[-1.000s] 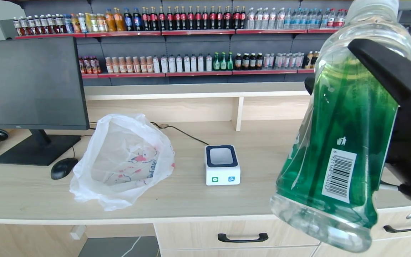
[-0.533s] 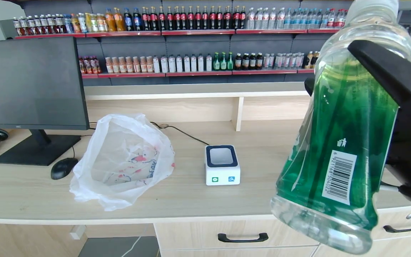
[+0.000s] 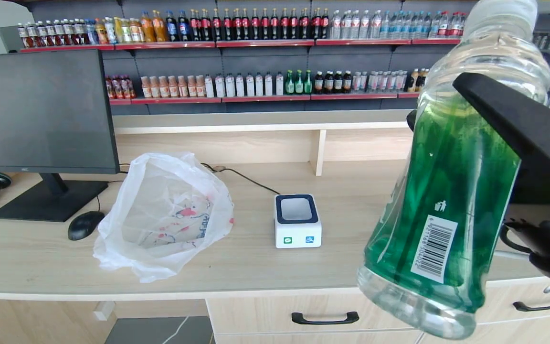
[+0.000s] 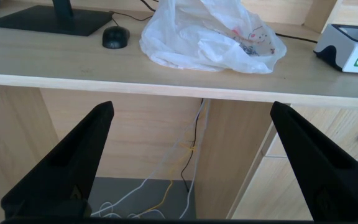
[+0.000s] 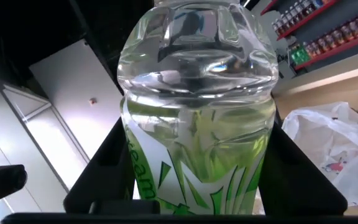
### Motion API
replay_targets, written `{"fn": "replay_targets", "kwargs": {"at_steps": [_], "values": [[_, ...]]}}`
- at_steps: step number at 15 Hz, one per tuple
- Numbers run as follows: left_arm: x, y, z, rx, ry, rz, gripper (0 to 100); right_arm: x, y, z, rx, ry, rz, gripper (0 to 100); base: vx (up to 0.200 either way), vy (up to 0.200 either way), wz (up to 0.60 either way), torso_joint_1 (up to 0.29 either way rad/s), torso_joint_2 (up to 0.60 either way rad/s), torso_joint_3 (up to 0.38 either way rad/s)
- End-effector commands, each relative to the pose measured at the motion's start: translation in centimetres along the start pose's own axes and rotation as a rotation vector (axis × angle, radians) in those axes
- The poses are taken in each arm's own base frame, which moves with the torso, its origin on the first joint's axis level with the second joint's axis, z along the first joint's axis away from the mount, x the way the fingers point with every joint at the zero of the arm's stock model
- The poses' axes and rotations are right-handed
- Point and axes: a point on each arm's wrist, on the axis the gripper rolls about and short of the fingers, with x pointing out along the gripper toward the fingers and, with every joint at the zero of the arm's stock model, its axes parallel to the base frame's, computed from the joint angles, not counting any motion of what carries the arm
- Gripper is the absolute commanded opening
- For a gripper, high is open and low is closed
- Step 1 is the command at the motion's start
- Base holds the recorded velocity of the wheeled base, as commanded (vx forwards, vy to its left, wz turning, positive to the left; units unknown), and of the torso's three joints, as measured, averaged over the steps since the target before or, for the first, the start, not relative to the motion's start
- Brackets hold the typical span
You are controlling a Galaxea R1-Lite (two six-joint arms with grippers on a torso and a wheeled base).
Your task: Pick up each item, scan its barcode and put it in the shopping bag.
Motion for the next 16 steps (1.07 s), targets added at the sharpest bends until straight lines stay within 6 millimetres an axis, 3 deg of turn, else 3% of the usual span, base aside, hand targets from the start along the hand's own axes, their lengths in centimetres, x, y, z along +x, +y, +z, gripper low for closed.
{"fn": "replay_targets", "kwargs": {"at_steps": [1,4,10,16], "values": [[0.0,0.0,0.0,0.000,0.000,-0.001,100,-0.3,-0.5,-0.5,-0.077,0.021,-0.021,0,0.000,0.000,0.00,0.000,0.00,0.000],[0.0,0.0,0.0,0.000,0.000,0.001,100,-1.6,-1.2,-1.5,-0.192,0.079,-0.067,0,0.000,0.000,0.00,0.000,0.00,0.000],[0.0,0.0,0.0,0.000,0.000,-0.001,100,-3.9,-3.3,-2.5,-0.215,0.171,-0.169,0,0.000,0.000,0.00,0.000,0.00,0.000],[0.0,0.0,0.0,0.000,0.000,0.001,100,-4.3,-3.9,-2.1,-0.355,0.294,-0.031,0,0.000,0.000,0.00,0.000,0.00,0.000]]}}
